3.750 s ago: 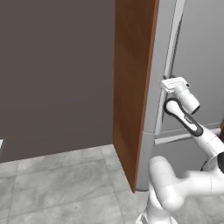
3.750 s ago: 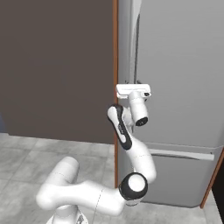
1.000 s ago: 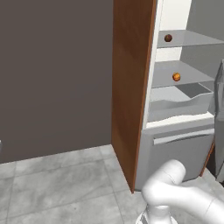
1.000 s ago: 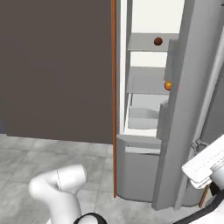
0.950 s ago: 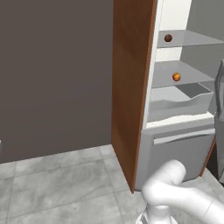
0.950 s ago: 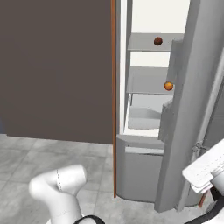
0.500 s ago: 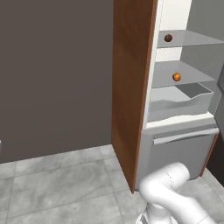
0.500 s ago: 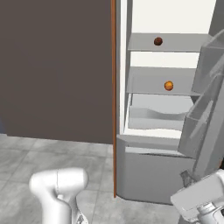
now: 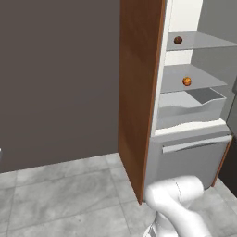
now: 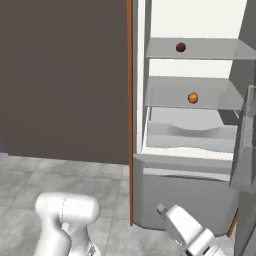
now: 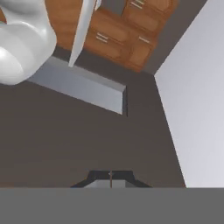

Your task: Retrieve the pear and peach from the fridge and place them into the bowl on the dining table.

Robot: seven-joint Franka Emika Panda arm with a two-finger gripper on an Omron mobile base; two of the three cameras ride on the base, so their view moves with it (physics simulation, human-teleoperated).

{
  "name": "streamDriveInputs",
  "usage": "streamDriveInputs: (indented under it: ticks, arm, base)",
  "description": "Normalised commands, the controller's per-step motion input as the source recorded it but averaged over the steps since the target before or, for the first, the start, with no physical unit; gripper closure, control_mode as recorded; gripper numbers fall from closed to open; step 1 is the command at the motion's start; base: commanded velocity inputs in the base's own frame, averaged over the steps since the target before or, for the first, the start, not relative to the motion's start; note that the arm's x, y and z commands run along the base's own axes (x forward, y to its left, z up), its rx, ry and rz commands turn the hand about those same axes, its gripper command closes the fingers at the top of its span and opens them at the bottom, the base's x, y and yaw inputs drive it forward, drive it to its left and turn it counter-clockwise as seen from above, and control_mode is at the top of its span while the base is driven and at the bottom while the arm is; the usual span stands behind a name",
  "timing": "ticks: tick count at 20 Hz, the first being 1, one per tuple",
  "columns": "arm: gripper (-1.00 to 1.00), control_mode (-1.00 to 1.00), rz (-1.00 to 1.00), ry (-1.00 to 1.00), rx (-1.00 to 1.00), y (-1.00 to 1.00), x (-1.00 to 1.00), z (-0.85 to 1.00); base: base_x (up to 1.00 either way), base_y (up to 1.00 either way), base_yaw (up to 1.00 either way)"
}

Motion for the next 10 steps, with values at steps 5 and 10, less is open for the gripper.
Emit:
streamDriveInputs:
  ticks: [5, 10]
  arm:
    - [1.00, -1.00, -0.25, 0.17, -0.65, 0.89, 0.52, 0.00]
    - [1.00, -1.00, -0.49, 0.22, -0.63, 0.42, 0.52, 0.00]
  base:
    - [0.00, 0.00, 0.00]
    - [0.00, 0.00, 0.00]
